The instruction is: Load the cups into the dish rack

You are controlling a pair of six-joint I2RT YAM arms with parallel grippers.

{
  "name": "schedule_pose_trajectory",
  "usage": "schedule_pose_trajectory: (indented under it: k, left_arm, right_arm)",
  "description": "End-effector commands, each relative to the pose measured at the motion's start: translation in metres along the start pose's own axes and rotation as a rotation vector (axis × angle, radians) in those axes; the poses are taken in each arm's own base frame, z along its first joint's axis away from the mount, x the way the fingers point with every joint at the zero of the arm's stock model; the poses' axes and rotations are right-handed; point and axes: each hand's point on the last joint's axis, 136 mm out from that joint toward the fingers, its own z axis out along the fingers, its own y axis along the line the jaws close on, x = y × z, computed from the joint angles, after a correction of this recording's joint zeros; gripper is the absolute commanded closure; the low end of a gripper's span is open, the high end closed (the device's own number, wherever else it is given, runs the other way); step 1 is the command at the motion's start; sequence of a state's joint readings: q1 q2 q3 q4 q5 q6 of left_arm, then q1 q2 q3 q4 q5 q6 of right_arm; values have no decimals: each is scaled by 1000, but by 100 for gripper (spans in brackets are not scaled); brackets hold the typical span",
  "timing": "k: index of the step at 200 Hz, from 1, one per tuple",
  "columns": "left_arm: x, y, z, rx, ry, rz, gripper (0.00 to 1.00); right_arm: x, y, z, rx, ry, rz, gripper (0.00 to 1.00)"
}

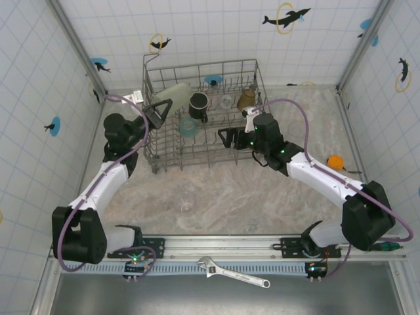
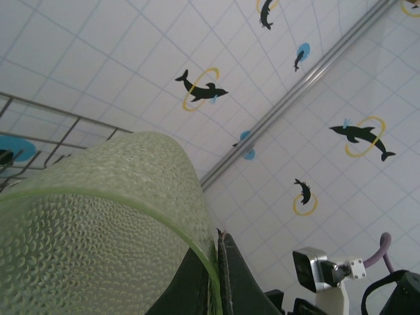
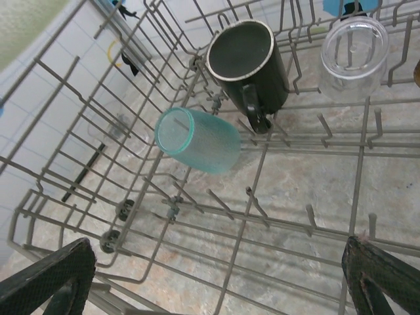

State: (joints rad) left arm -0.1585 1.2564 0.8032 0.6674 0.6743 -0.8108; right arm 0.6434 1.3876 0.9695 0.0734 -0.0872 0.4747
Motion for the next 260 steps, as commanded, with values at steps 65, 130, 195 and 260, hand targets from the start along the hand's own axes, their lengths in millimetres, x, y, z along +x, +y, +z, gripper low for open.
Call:
schedule_pose_trajectory:
  k: [65, 130, 195, 260]
  left_arm:
    - [19, -37, 40, 166, 95, 64, 100]
    - [42, -45, 63, 225, 164, 50, 100]
    - [60, -60, 83, 293, 199, 37, 100]
    - [67, -58, 89, 301, 207, 33, 100]
  right_arm:
    - [-49, 13, -5, -137, -121, 195, 0]
    - [-69, 13, -5, -219, -178, 318, 0]
    - [-87, 5, -7, -285, -271, 497, 0]
    - [-96, -12, -3, -330, -310, 708, 0]
